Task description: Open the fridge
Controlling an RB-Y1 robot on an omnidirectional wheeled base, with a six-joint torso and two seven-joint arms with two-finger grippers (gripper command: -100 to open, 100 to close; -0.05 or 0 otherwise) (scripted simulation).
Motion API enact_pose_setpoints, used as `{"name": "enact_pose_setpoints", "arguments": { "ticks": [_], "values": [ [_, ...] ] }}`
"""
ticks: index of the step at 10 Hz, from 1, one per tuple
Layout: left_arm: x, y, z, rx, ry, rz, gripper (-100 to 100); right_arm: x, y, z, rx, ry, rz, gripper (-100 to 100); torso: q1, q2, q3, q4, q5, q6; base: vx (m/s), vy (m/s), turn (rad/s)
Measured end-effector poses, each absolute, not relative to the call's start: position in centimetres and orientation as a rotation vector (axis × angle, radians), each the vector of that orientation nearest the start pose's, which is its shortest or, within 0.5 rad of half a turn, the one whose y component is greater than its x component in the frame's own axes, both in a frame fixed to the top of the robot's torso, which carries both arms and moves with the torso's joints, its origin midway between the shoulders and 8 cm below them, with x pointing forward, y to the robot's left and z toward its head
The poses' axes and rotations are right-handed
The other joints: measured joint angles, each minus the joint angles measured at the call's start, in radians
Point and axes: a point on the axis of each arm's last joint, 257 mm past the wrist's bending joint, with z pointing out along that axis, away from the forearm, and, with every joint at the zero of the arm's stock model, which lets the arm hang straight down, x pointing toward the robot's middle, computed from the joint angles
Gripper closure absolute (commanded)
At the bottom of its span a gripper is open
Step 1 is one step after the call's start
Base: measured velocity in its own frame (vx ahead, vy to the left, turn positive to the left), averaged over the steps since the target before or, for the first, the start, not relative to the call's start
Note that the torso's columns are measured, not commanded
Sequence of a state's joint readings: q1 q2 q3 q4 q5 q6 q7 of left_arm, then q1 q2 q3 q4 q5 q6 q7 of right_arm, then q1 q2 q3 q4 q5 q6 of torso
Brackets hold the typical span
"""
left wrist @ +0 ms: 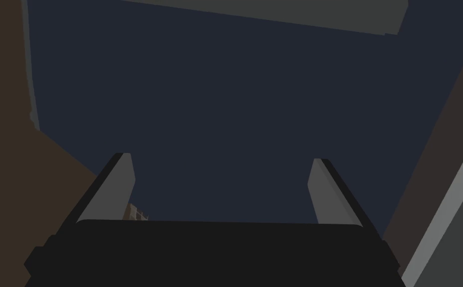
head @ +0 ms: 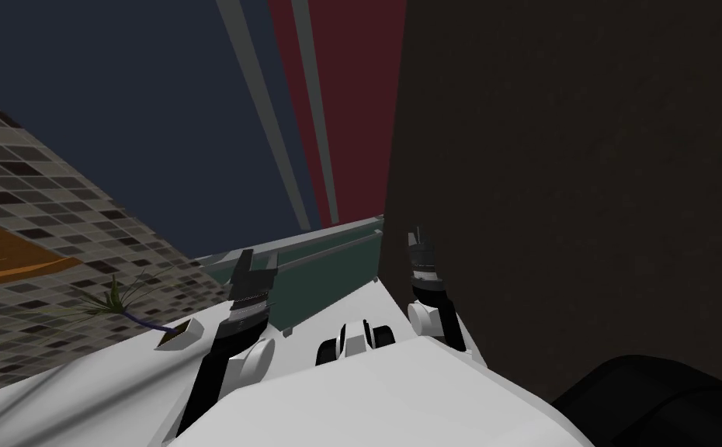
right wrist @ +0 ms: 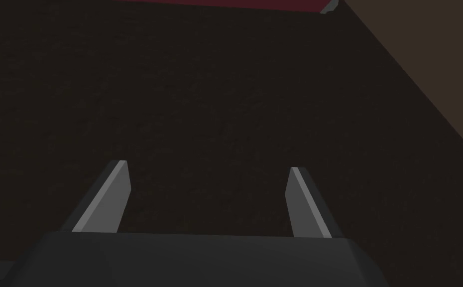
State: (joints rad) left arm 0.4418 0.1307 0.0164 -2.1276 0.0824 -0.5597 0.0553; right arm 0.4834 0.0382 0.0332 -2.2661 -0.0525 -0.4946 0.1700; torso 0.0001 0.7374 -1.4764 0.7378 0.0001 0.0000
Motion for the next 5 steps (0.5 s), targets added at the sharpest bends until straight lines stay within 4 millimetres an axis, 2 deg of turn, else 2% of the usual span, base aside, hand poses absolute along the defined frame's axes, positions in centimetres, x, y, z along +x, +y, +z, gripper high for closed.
{"name": "enact_pose_setpoints", "arguments": {
  "ticks": [5],
  "values": [
    [37.1,29.9,-5.1,-0.706,0.693,-1.385,-100,34.9,-27.7,2.3,0.663,0.596,1.215,0,0.001,0.002,0.001,0.001,0.000,0.000,0.067,-0.025,0.033]
  ]
}}
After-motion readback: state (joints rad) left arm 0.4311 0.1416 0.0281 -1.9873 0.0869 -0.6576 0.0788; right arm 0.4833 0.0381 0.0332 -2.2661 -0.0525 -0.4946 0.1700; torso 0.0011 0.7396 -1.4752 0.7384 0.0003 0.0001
